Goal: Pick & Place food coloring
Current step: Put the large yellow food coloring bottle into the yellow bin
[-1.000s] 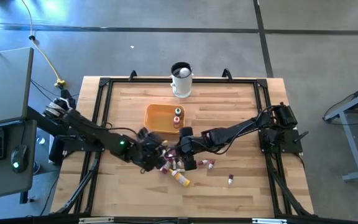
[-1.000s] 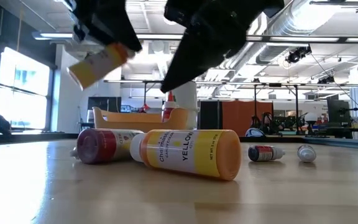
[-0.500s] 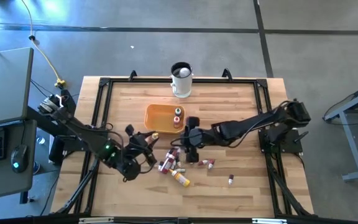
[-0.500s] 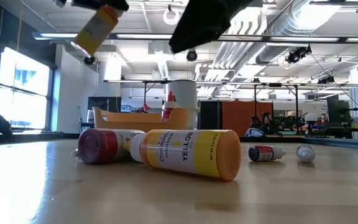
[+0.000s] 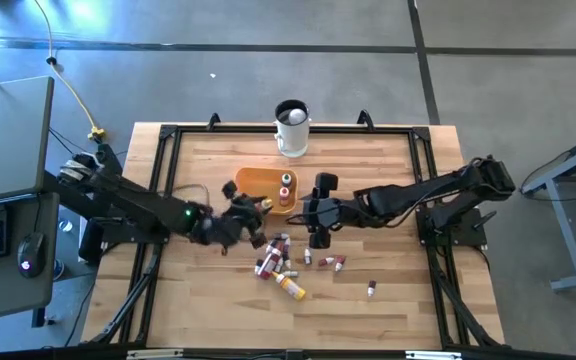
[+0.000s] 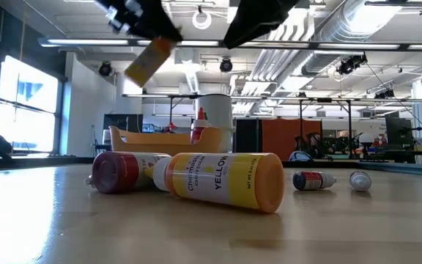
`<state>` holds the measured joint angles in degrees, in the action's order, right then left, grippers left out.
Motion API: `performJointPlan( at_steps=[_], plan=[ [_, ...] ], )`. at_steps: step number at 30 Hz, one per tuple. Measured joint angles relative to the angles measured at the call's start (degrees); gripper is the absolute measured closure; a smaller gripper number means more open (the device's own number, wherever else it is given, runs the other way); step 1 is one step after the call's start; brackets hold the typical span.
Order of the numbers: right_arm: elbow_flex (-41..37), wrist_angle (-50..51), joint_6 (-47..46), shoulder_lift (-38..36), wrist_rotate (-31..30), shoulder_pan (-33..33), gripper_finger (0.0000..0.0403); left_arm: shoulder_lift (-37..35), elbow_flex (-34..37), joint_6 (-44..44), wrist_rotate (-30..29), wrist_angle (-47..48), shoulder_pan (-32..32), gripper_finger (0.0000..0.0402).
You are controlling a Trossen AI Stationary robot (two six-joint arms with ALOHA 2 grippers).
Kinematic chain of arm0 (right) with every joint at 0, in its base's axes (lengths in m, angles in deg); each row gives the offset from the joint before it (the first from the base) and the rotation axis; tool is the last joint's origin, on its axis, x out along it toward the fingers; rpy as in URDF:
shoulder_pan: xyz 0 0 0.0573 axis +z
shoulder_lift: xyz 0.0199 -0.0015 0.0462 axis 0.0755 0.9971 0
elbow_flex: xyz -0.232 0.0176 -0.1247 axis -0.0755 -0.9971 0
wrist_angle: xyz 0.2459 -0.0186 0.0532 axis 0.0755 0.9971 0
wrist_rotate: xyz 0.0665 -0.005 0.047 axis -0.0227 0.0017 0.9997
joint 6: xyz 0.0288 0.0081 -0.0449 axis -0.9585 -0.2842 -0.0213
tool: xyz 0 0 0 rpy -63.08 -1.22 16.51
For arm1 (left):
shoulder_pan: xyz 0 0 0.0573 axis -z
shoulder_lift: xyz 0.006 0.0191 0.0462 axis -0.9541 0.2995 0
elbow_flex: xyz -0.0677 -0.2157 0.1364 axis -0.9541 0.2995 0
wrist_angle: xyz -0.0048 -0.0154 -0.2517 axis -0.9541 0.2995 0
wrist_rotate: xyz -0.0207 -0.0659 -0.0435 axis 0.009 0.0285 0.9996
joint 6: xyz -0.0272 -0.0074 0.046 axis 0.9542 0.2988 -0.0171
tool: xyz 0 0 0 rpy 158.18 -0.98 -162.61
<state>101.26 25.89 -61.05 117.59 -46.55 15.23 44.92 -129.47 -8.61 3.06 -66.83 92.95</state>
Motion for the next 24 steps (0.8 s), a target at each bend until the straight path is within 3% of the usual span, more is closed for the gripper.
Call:
performJointPlan(
  at_steps=[4,8,13,19,24],
  plan=[
    [0.0,1.8,-0.5,-0.9,-1.6,0.0,0.0187,-7.0,-0.2,-12.3,5.4,-4.6,-4.0,0.0284],
    [0.0,4.6,-2.7,-1.8,-1.4,0.0,0.0187,-15.3,1.1,-18.0,10.6,-4.9,-8.6,0.0284],
    [0.0,5.4,-3.1,-1.5,-1.0,0.0,0.0187,-20.9,11.9,-18.6,23.5,-15.1,-16.1,0.0284],
    [0.0,5.0,-3.0,-1.4,-1.1,0.0,0.0187,-17.2,30.2,-19.2,39.4,-46.3,-23.9,0.0284],
    [0.0,4.2,-3.0,-1.3,-0.4,0.0,0.0187,-8.1,38.5,-16.5,41.4,-65.3,-26.9,0.0284]
  ],
)
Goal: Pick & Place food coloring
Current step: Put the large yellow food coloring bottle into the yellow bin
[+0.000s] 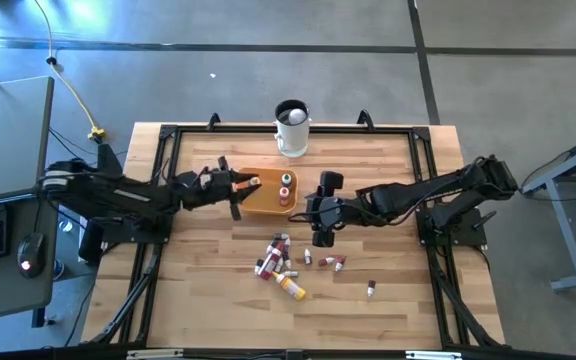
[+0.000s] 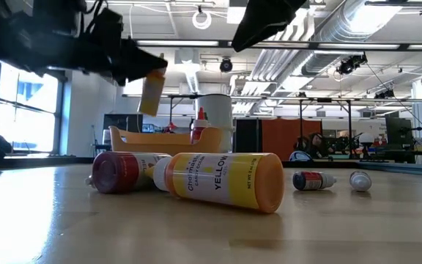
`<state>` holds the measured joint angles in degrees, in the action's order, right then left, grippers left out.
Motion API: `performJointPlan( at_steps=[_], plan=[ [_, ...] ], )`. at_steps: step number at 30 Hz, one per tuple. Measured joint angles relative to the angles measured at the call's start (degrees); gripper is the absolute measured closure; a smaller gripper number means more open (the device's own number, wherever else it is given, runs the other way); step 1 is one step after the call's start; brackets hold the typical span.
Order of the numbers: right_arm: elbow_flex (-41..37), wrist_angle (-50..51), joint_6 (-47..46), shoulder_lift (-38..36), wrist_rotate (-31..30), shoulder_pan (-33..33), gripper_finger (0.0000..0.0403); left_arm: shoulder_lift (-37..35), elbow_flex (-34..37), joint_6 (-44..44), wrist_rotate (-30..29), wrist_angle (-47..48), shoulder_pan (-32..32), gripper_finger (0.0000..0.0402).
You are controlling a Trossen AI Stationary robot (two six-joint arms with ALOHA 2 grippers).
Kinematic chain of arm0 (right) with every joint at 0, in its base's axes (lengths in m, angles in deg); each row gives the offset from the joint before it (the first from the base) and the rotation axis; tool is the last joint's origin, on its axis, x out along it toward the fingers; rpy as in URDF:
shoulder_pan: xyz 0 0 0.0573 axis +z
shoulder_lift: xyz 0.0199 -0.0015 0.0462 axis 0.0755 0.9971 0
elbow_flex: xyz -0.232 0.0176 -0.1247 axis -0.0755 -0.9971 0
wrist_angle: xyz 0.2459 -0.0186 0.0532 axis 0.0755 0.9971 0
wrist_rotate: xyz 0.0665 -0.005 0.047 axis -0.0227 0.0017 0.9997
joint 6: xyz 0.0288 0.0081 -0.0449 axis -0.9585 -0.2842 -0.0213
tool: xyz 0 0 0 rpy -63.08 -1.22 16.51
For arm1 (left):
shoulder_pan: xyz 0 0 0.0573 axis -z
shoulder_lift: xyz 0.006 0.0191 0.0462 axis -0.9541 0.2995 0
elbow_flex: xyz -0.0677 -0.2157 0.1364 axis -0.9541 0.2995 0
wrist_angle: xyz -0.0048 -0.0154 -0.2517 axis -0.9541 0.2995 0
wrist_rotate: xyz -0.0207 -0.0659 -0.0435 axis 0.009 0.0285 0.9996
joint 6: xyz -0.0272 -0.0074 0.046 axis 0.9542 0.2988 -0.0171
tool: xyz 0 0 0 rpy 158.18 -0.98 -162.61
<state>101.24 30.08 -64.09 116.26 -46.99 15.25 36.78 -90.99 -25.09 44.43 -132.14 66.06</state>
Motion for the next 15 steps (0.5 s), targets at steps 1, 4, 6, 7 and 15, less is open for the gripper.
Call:
performJointPlan(
  at_steps=[1,4,6,7,15],
  plan=[
    [0.0,0.0,0.0,0.0,0.1,0.0,0.0187,1.8,0.6,0.6,-0.1,-1.7,-0.4,0.0284],
    [0.0,-0.6,0.1,0.0,0.1,0.0,0.0187,7.6,0.4,0.7,-0.2,-3.4,-1.1,0.0284],
    [0.0,-1.1,0.0,0.0,0.3,0.0,0.0187,11.0,-0.9,0.7,-0.3,-5.0,-1.7,0.0284],
    [0.0,-1.3,0.0,0.0,0.4,0.0,0.0187,13.0,-1.7,0.8,-0.2,-5.6,-1.9,0.0284],
    [0.0,-1.8,0.0,0.0,1.5,0.0,0.0187,24.0,-4.5,2.2,-3.6,-10.3,-1.9,0.0284]
  ],
)
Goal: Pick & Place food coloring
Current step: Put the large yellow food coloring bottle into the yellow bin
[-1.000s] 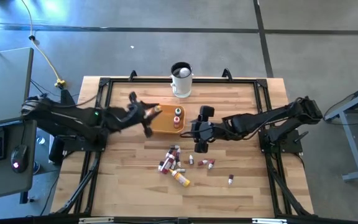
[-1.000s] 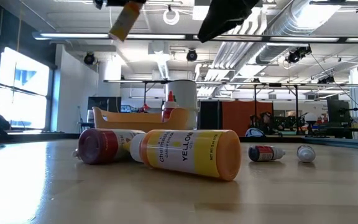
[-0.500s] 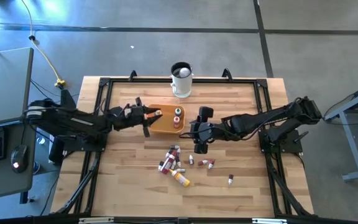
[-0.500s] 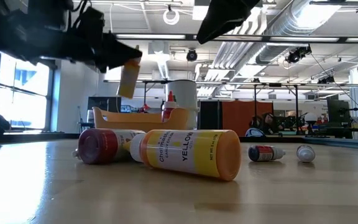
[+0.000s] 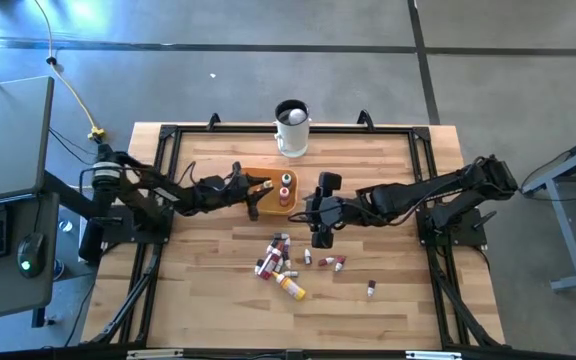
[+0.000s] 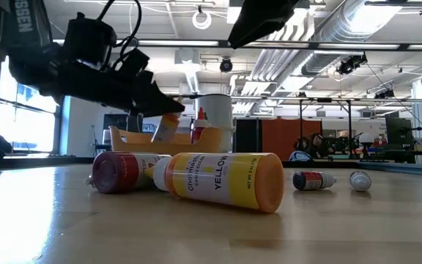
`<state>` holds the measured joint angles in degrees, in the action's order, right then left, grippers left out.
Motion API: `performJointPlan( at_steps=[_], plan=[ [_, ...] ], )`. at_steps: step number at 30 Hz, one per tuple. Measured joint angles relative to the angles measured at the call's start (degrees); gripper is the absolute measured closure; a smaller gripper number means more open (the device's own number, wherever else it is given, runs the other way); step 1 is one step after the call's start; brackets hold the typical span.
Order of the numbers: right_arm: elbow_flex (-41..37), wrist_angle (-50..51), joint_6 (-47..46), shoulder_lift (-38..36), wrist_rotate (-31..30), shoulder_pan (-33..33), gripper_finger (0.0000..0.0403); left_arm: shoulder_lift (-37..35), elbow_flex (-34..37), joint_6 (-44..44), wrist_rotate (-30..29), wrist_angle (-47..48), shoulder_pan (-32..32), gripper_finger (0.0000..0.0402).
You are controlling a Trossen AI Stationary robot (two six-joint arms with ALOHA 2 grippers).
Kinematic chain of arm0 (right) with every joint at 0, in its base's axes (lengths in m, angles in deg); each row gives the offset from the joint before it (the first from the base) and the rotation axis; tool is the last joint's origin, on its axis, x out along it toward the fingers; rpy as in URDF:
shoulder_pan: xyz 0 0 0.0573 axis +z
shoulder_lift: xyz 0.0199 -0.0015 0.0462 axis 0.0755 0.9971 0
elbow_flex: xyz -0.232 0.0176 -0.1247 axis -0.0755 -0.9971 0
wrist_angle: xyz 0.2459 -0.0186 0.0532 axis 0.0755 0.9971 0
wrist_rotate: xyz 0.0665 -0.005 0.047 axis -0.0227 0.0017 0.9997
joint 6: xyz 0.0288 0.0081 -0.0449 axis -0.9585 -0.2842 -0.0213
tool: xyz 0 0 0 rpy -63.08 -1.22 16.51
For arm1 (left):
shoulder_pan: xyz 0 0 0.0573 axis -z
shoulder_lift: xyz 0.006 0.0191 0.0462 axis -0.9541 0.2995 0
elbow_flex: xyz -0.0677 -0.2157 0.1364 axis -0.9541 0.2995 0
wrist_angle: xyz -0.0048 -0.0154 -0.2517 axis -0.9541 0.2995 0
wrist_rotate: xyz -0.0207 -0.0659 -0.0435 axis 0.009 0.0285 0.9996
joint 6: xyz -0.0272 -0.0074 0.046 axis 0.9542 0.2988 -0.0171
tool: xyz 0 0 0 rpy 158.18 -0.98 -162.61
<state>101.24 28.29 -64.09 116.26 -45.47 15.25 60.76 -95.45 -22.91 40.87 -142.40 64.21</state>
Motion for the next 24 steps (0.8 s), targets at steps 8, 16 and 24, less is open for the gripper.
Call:
performJointPlan(
  at_steps=[8,16,24],
  plan=[
    [0.0,0.0,0.0,0.0,1.2,0.0,0.0187,1.4,0.0,1.8,-0.5,-2.8,0.0,0.0284],
    [0.0,0.0,0.0,0.0,1.2,0.0,0.0187,1.4,0.0,3.2,-1.4,-0.1,-0.3,0.0284],
    [0.0,0.0,0.0,0.0,2.5,-0.1,0.0187,1.3,0.0,4.5,-0.8,0.7,-0.3,0.0284]
  ],
)
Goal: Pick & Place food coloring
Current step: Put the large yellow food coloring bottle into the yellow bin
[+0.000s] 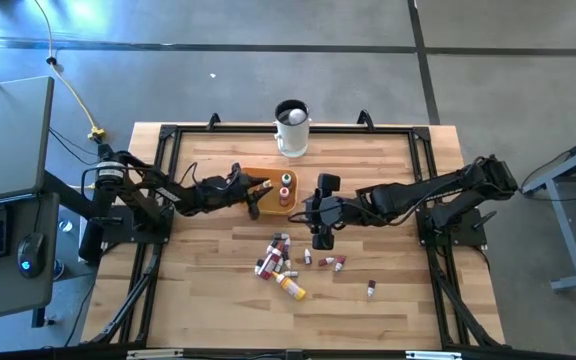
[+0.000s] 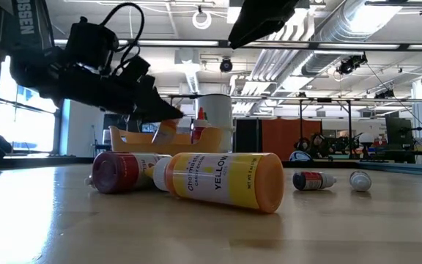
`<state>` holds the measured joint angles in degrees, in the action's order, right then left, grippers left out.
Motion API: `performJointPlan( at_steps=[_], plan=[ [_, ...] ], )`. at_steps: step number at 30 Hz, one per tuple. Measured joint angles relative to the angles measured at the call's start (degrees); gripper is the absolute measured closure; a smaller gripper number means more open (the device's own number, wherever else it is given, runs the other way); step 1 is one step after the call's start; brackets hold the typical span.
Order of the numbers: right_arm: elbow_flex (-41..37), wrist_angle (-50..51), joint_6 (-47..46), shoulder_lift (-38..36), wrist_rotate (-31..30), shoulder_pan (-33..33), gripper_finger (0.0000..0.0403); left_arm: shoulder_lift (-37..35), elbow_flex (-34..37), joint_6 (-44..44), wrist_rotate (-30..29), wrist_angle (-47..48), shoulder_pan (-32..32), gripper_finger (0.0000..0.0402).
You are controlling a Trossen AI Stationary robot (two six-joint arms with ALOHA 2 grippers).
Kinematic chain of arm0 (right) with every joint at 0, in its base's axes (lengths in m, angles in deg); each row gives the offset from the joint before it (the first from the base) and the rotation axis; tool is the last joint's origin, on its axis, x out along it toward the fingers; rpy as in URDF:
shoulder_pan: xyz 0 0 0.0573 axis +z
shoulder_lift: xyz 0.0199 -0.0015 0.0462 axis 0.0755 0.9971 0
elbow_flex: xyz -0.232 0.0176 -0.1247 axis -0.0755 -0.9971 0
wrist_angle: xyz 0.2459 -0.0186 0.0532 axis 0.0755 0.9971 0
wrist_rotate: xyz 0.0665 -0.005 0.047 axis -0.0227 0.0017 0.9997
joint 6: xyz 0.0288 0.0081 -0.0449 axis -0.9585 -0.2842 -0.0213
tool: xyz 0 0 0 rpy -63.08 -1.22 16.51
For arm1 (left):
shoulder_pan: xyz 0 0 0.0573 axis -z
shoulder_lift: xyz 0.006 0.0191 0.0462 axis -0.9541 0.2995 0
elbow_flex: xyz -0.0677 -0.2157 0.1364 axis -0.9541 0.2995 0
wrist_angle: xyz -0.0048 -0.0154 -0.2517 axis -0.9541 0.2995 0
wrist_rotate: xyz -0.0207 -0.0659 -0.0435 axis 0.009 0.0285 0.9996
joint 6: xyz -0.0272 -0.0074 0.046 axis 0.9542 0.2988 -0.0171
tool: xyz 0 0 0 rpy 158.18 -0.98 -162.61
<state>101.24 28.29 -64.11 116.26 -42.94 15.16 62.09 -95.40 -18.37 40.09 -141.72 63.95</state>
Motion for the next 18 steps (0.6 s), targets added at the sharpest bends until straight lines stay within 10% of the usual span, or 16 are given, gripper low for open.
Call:
performJointPlan(
  at_steps=[18],
  plan=[
    [0.0,-16.5,-1.1,8.4,3.2,-7.2,0.0187,-2.4,0.0,-3.1,16.9,-20.5,3.6,0.0284]
  ],
)
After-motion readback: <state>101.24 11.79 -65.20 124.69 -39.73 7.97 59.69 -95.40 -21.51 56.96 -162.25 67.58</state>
